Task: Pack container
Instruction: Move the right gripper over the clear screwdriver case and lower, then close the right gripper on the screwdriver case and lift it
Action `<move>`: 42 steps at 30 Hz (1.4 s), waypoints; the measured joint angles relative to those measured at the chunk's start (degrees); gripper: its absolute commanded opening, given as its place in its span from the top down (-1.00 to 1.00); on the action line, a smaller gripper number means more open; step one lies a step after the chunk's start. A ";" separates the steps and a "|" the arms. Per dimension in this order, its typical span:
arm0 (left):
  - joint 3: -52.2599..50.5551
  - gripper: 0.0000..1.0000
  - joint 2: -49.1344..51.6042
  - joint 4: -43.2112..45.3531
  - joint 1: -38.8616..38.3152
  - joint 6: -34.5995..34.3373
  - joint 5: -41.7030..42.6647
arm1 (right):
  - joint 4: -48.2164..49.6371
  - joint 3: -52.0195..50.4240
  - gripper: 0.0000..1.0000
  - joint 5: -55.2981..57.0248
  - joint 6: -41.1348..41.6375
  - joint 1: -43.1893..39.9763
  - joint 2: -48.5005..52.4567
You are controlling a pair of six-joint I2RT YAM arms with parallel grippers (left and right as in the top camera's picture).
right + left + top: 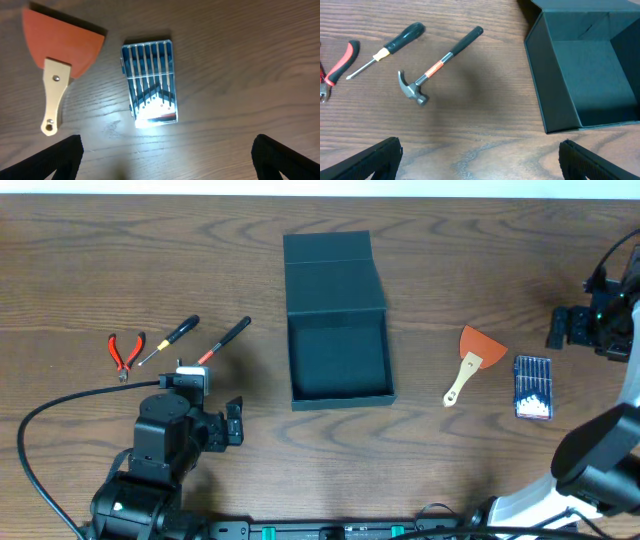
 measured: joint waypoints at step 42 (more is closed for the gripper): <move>0.00 -0.97 0.00 0.02 0.00 -0.24 -2.32 | 31.04 -30.12 -0.99 -4.87 -2.43 0.33 2.89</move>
